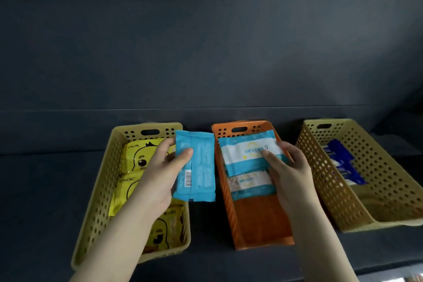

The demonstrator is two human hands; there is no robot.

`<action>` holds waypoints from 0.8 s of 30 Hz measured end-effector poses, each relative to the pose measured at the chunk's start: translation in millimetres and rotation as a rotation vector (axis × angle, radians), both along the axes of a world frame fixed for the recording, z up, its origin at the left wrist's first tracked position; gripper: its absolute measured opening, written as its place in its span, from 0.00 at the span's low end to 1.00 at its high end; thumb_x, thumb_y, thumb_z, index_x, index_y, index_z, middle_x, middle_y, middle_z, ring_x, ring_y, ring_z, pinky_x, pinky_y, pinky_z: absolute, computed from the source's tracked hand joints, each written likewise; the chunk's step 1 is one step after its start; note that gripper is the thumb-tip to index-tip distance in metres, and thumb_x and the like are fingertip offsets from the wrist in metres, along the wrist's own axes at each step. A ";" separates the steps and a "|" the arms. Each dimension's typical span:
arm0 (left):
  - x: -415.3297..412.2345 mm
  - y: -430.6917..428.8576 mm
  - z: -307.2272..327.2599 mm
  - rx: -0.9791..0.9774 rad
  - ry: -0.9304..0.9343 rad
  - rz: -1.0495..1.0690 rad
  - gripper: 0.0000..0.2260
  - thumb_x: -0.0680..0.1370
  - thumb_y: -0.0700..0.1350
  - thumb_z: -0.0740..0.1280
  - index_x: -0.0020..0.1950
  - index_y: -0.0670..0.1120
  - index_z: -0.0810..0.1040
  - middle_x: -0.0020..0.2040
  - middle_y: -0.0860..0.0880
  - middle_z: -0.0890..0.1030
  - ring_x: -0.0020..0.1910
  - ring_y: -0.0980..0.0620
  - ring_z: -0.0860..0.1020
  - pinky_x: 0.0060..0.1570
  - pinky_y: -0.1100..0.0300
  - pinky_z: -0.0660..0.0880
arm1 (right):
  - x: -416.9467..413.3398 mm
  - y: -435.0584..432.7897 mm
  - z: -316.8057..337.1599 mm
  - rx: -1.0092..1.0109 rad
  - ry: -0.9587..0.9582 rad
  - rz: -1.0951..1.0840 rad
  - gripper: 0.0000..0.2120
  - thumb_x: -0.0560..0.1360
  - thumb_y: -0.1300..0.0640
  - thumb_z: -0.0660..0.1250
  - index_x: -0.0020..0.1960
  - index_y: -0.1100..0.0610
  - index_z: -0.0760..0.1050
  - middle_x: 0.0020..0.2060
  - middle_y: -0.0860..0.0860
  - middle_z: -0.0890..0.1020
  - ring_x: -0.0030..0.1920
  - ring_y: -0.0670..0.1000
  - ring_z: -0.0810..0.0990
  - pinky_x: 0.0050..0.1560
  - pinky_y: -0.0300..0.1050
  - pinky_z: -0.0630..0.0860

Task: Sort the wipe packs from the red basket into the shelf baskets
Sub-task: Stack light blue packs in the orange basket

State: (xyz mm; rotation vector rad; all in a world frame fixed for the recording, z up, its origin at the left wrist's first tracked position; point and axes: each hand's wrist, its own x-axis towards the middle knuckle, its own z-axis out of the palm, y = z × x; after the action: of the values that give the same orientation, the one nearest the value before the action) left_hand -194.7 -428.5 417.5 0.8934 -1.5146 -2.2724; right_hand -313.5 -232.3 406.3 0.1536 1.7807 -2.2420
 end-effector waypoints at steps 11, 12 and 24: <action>-23.2 10.6 -11.8 0.157 0.069 0.110 0.11 0.77 0.38 0.68 0.57 0.47 0.75 0.55 0.45 0.83 0.51 0.47 0.83 0.46 0.44 0.80 | -42.1 28.4 -0.2 0.710 0.533 0.597 0.06 0.76 0.60 0.69 0.52 0.53 0.78 0.43 0.48 0.83 0.41 0.43 0.83 0.38 0.39 0.80; -24.4 10.1 -12.3 0.155 0.075 0.103 0.11 0.77 0.39 0.68 0.58 0.47 0.75 0.55 0.45 0.83 0.50 0.48 0.83 0.45 0.45 0.81 | -46.8 25.4 2.0 0.789 0.511 0.768 0.06 0.76 0.58 0.69 0.52 0.52 0.78 0.44 0.48 0.83 0.41 0.43 0.83 0.39 0.39 0.79; -23.1 1.7 -23.9 0.140 0.045 0.066 0.14 0.76 0.44 0.69 0.61 0.49 0.75 0.54 0.46 0.82 0.54 0.46 0.82 0.40 0.49 0.80 | -55.1 9.2 -41.4 1.140 0.516 1.081 0.24 0.74 0.59 0.70 0.68 0.48 0.69 0.62 0.47 0.78 0.56 0.42 0.77 0.58 0.45 0.78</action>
State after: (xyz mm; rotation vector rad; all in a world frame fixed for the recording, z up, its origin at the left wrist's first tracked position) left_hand -217.8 -426.8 393.6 0.9082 -1.3010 -2.3574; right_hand -368.6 -223.1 364.9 -0.9797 2.3038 -0.4228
